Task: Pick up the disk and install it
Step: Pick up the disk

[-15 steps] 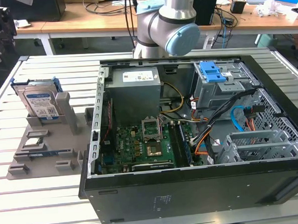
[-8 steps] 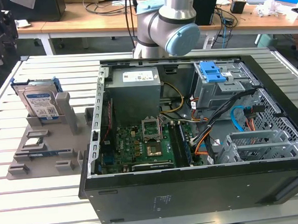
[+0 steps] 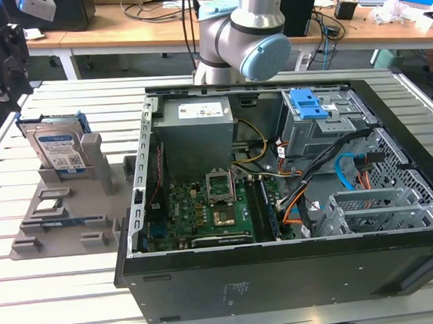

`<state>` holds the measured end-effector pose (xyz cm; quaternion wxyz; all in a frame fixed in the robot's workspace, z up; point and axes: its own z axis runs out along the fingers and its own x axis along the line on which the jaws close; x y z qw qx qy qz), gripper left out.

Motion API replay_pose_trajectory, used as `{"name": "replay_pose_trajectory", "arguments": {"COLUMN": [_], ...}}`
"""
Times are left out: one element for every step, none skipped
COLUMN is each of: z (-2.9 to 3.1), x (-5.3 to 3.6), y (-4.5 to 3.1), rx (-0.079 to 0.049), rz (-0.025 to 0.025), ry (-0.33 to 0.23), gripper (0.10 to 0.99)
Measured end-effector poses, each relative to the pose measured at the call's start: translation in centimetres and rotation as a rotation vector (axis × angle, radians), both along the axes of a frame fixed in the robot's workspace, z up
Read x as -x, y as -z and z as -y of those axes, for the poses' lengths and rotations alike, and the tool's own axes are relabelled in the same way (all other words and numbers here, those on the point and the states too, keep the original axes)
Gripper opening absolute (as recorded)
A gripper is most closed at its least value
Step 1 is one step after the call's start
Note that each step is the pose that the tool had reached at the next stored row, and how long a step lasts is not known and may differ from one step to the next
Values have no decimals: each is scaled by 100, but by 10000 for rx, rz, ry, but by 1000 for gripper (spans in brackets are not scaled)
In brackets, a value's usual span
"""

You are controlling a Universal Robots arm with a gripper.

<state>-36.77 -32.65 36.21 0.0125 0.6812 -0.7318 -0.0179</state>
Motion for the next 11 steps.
{"name": "replay_pose_trajectory", "arguments": {"z": [1,0,0,0,0,0,0,0,0,0,-1], "x": [-1,-1,-2,-5,-8,-21,-40,-58,-73,-110,-141], "y": [10,16,22,29,35,43,51,57,62,76,98], "rx": [9,11,18,25,31,45,58,75,91,152,206], "rz": [0,0,-2,-1,-1,-3,-3,-3,-3,-5,-6], "ry": [-215,-361,-502,-540,-549,-556,-556,-556,-556,-559,-561], "gripper": [541,541,541,541,541,541,541,541,541,541,541]}}
